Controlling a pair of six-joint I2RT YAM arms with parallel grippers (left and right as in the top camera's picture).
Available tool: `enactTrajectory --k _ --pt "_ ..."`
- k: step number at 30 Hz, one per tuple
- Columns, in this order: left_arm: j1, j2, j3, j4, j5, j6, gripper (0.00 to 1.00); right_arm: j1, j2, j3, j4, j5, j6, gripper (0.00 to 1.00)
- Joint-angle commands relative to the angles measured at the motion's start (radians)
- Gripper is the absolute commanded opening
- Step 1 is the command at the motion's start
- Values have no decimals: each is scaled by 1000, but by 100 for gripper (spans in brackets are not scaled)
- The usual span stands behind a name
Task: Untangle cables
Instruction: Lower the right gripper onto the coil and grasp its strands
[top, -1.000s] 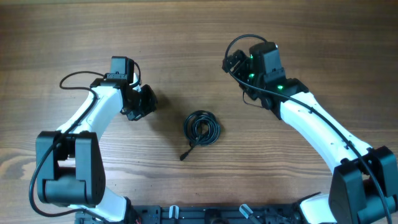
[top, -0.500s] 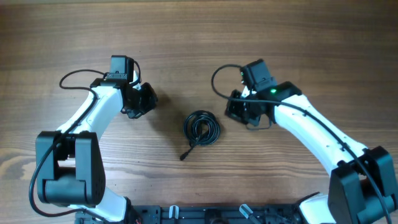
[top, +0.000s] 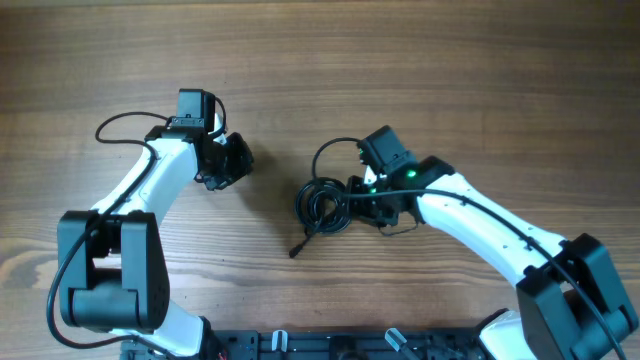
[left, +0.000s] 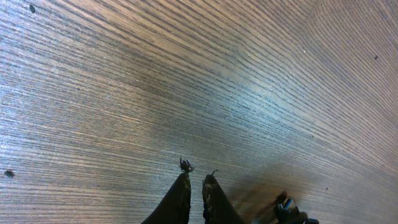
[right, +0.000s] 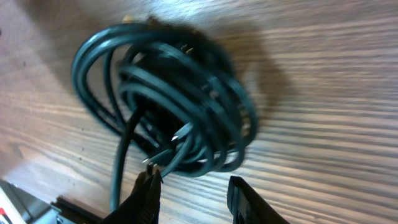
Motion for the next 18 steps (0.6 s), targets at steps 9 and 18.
enactTrajectory --k 9,18 --pt "1 -5 -1 -60 100 -10 10 63 91 -8 34 170 158 35" --pt "4 -6 -1 -76 264 -9 4 60 135 -7 106 129 183 4"
